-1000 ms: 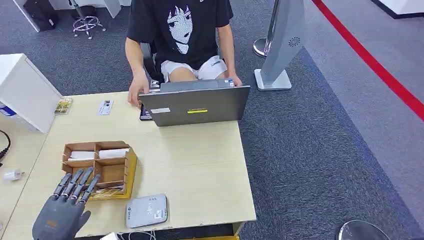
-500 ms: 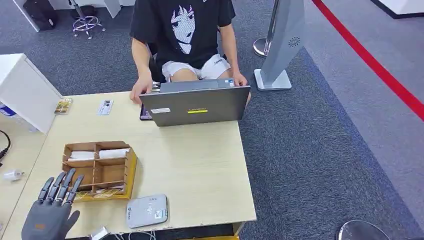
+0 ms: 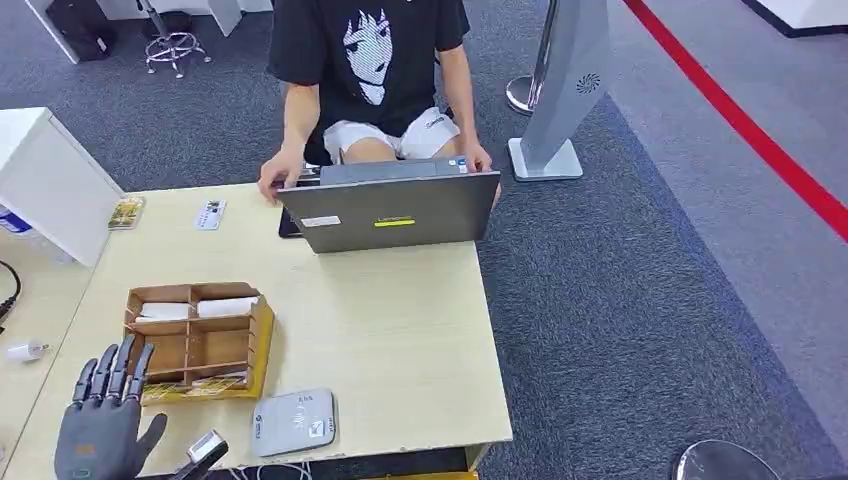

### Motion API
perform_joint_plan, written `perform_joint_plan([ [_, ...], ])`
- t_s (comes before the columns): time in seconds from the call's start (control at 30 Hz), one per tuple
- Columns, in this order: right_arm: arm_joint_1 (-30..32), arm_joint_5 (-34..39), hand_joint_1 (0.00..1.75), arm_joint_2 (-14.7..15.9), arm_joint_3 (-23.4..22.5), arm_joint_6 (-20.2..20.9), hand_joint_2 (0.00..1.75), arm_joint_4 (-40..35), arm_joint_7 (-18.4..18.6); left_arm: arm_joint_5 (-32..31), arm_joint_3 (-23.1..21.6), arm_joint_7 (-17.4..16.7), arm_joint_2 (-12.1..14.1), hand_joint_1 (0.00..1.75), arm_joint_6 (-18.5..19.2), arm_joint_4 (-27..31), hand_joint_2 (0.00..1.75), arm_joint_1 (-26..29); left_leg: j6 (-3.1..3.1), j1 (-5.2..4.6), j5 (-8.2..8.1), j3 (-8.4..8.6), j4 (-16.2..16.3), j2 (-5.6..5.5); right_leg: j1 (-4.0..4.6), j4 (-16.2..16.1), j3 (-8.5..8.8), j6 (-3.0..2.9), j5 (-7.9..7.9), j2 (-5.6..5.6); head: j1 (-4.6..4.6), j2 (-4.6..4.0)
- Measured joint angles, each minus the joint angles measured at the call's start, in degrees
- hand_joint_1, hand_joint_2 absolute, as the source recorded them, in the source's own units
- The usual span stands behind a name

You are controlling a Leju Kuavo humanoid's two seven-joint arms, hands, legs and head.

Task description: Pass the card to the sensor for recognition and then transmit it.

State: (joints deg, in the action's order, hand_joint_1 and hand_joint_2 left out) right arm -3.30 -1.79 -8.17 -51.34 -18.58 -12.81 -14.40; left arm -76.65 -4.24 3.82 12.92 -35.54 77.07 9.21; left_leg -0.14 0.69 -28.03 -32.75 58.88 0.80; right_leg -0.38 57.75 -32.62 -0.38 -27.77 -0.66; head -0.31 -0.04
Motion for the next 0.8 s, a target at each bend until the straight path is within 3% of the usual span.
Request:
perform_joint_plan([
  [0.2, 0.0, -0.2, 0.00, 0.0, 0.0, 0.0, 1.75, 0.0, 0.0, 0.0, 2.2, 0.9, -1.5, 0.00, 0.2, -1.5, 1.75, -0.5, 0.00, 0.01, 0.00, 0.00, 0.0, 0.00, 0.00, 0.0, -0.01, 0.00, 0.00, 0.00, -0.02, 0.00],
  [0.63, 0.0, -0.5, 0.00, 0.0, 0.0, -0.1, 1.75, 0.0, 0.3, -0.9, 5.1, 1.0, -2.1, 0.00, 0.1, -2.2, 1.75, -0.4, 0.00, 0.01, 0.00, -0.01, 0.0, 0.00, 0.00, 0.0, 0.00, 0.00, 0.00, 0.00, 0.00, 0.00],
  [0.67, 0.0, -0.6, 0.00, 0.0, 0.0, -0.1, 1.75, 0.0, 0.4, -0.8, 5.4, 1.0, -2.1, 1.75, 0.1, -2.2, 1.75, -0.4, 0.00, 0.00, 0.00, -0.01, 0.0, 0.00, 0.00, 0.0, 0.00, 0.00, 0.00, 0.00, -0.02, 0.00],
  [0.8, 0.0, -0.7, 0.00, 0.0, 0.0, -0.1, 1.75, 0.0, 0.6, -0.8, 6.3, 1.2, -2.1, 1.75, 0.2, -2.1, 1.75, -0.4, 0.00, 0.01, 0.00, -0.01, 0.0, 0.00, 0.01, 0.0, 0.00, 0.00, 0.00, 0.00, -0.02, 0.00],
])
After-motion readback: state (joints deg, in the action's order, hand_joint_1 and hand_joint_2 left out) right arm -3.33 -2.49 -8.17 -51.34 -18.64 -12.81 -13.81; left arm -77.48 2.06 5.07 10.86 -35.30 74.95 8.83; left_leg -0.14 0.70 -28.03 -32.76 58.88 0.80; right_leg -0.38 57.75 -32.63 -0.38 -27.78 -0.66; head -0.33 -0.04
